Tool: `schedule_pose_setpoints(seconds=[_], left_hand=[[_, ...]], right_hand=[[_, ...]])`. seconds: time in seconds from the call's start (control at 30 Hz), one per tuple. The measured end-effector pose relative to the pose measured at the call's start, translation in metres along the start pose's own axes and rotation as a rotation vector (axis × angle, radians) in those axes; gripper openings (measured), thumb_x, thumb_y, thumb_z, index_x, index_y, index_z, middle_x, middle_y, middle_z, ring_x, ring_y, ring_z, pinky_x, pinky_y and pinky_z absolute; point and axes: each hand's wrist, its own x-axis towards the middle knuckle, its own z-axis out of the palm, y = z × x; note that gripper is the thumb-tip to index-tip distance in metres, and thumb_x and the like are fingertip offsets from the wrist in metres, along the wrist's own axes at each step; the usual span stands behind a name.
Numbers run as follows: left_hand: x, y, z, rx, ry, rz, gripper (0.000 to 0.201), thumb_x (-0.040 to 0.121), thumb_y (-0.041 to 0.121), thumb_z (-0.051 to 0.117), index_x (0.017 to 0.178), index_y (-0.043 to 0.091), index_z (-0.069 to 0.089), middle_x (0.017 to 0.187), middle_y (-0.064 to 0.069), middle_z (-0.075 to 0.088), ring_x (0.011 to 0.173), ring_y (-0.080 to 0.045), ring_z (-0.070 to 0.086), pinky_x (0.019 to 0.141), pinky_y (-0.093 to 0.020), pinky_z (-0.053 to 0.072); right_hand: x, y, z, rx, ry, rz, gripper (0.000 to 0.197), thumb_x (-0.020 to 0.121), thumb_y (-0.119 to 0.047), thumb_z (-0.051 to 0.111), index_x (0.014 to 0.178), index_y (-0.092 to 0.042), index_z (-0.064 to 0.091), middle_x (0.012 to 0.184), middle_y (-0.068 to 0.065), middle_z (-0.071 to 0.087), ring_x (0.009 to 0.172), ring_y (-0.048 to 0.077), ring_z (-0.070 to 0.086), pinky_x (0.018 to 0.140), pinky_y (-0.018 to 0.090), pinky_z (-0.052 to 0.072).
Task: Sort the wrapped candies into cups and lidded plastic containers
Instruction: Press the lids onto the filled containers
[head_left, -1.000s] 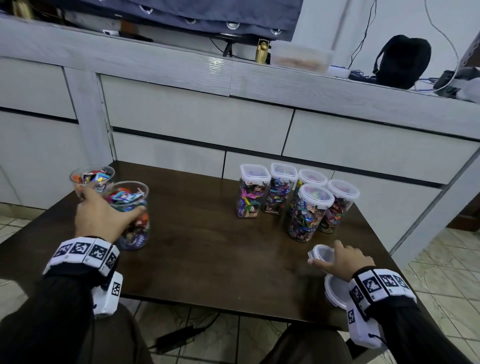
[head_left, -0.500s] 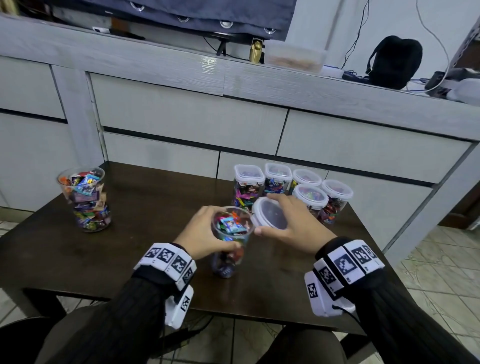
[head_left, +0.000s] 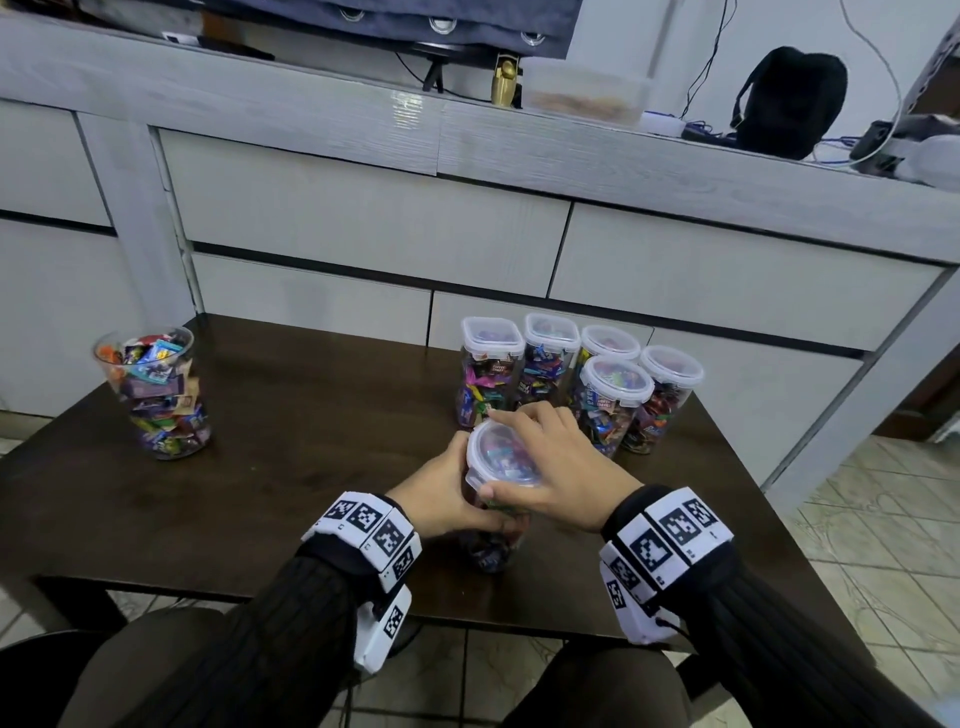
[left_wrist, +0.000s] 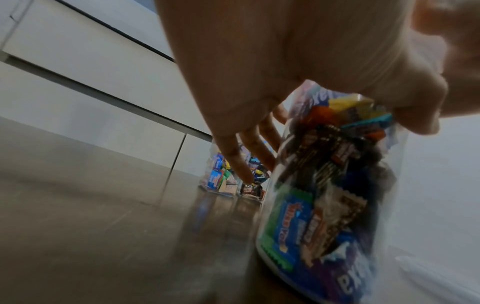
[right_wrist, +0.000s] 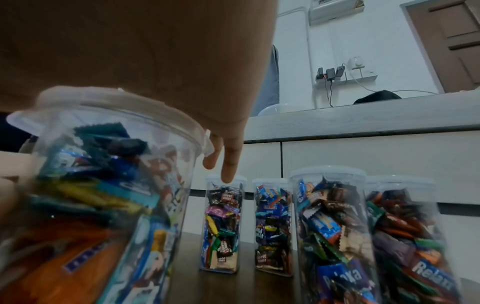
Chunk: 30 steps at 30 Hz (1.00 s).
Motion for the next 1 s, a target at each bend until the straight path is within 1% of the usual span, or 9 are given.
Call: schedule_pose_setpoints(seconds=[0.1, 0.33, 0.43, 0.5, 0.57, 0.63, 0.77, 0.93, 1.0], left_hand=[[0.001, -0.002, -0.003, 0.052, -0.014, -0.016, 0.102, 0.06, 0.026, 0.092, 0.14, 0.025, 0.029, 0.126, 0.008, 0.056, 0.119, -0.005, 0.054, 0.103, -0.03, 0.046], [0.003, -0.001, -0.007, 0.096, -0.046, -0.016, 0.105, 0.058, 0.035, 0.093, 0.14, 0.031, 0.028, 0.125, 0.014, 0.056, 0.117, 0.0, 0.054, 0.1, -0.024, 0.046], [0.001, 0.005, -0.011, 0.088, -0.093, 0.021, 0.122, 0.046, 0.054, 0.092, 0.143, 0.029, 0.022, 0.131, 0.015, 0.049, 0.124, -0.002, 0.049, 0.104, -0.023, 0.042], [-0.002, 0.011, -0.011, -0.003, -0.069, 0.061, 0.138, 0.035, 0.072, 0.085, 0.147, 0.031, 0.016, 0.138, 0.015, 0.044, 0.128, 0.001, 0.045, 0.105, -0.02, 0.039], [-0.005, 0.019, -0.011, -0.076, 0.015, 0.106, 0.143, 0.031, 0.081, 0.078, 0.149, 0.031, 0.015, 0.143, 0.017, 0.039, 0.128, 0.007, 0.043, 0.104, -0.016, 0.038], [-0.004, 0.026, -0.01, -0.058, 0.064, 0.13, 0.139, 0.034, 0.084, 0.075, 0.149, 0.029, 0.02, 0.147, 0.015, 0.038, 0.131, 0.004, 0.042, 0.107, -0.021, 0.038], [-0.001, 0.029, -0.004, -0.001, 0.063, 0.11, 0.116, 0.048, 0.064, 0.083, 0.144, 0.02, 0.036, 0.134, 0.004, 0.055, 0.122, -0.007, 0.055, 0.106, -0.038, 0.045], [0.001, 0.022, 0.004, -0.099, 0.12, 0.073, 0.094, 0.048, 0.046, 0.087, 0.13, 0.028, 0.045, 0.122, 0.003, 0.062, 0.112, -0.007, 0.061, 0.101, -0.037, 0.05], [0.002, 0.021, 0.004, -0.125, 0.131, 0.068, 0.092, 0.044, 0.043, 0.089, 0.124, 0.029, 0.046, 0.12, 0.001, 0.062, 0.112, -0.011, 0.062, 0.1, -0.039, 0.05]], right_hand=[[0.0, 0.003, 0.004, 0.109, -0.013, 0.002, 0.09, 0.072, -0.078, 0.047, 0.145, -0.033, 0.023, 0.132, -0.002, 0.029, 0.12, 0.016, 0.03, 0.103, 0.033, 0.031], [-0.001, 0.004, 0.011, 0.179, 0.057, 0.003, 0.085, 0.074, -0.074, 0.048, 0.145, -0.031, 0.028, 0.132, -0.002, 0.033, 0.121, 0.013, 0.03, 0.101, 0.029, 0.031], [-0.001, 0.003, 0.011, 0.086, 0.031, 0.006, 0.082, 0.078, -0.073, 0.047, 0.145, -0.032, 0.027, 0.134, -0.001, 0.033, 0.122, 0.015, 0.032, 0.103, 0.034, 0.033], [-0.001, 0.003, 0.008, 0.093, 0.007, 0.002, 0.081, 0.081, -0.076, 0.033, 0.147, -0.03, 0.026, 0.136, 0.001, 0.034, 0.124, 0.016, 0.032, 0.105, 0.036, 0.031], [0.001, 0.005, 0.005, 0.393, -0.021, 0.031, 0.08, 0.086, -0.075, 0.019, 0.148, -0.024, 0.025, 0.142, 0.002, 0.035, 0.128, 0.012, 0.033, 0.11, 0.032, 0.028], [0.002, 0.008, 0.002, 0.744, -0.014, 0.083, 0.073, 0.089, -0.064, 0.02, 0.147, -0.021, 0.026, 0.147, 0.002, 0.036, 0.129, 0.005, 0.039, 0.109, 0.023, 0.034], [0.002, 0.018, 0.007, 0.739, 0.046, 0.194, 0.054, 0.098, -0.049, 0.024, 0.141, -0.017, 0.033, 0.137, 0.002, 0.048, 0.125, 0.013, 0.049, 0.108, 0.035, 0.038], [0.002, 0.022, 0.02, 0.667, 0.094, 0.189, 0.034, 0.102, -0.04, 0.027, 0.129, -0.023, 0.04, 0.117, -0.004, 0.057, 0.105, 0.006, 0.057, 0.091, 0.022, 0.044], [0.002, 0.022, 0.019, 0.653, 0.105, 0.19, 0.033, 0.102, -0.041, 0.027, 0.125, -0.023, 0.041, 0.115, -0.003, 0.057, 0.104, 0.007, 0.058, 0.09, 0.023, 0.044]])
